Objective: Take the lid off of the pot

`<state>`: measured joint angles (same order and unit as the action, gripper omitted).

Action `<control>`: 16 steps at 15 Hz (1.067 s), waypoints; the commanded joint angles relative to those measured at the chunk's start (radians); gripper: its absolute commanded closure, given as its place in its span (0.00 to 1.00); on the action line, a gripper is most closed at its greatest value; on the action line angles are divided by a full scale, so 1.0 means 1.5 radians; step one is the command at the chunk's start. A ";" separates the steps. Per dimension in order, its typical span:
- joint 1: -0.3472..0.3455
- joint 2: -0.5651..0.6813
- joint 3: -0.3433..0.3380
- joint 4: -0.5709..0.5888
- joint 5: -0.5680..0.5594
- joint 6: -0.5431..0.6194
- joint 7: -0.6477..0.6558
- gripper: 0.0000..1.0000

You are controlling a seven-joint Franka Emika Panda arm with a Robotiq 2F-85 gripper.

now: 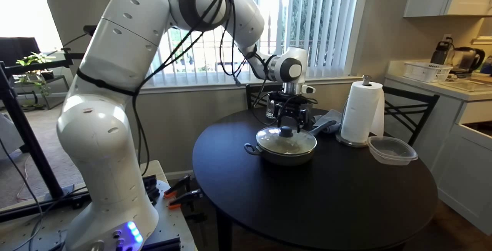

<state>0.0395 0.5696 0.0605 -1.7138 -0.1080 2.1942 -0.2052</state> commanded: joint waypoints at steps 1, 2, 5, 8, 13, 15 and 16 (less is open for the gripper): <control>-0.011 0.011 0.009 0.023 0.019 -0.028 -0.022 0.00; -0.012 0.014 0.011 0.026 0.022 -0.032 -0.024 0.00; -0.013 0.022 0.012 0.037 0.031 -0.055 -0.023 0.00; -0.011 0.027 0.010 0.046 0.035 -0.079 -0.017 0.00; -0.012 0.034 0.013 0.055 0.035 -0.072 -0.024 0.00; -0.014 0.034 0.014 0.057 0.037 -0.074 -0.026 0.00; -0.015 0.034 0.014 0.057 0.038 -0.075 -0.028 0.21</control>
<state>0.0385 0.6120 0.0653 -1.6485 -0.0783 2.1061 -0.2052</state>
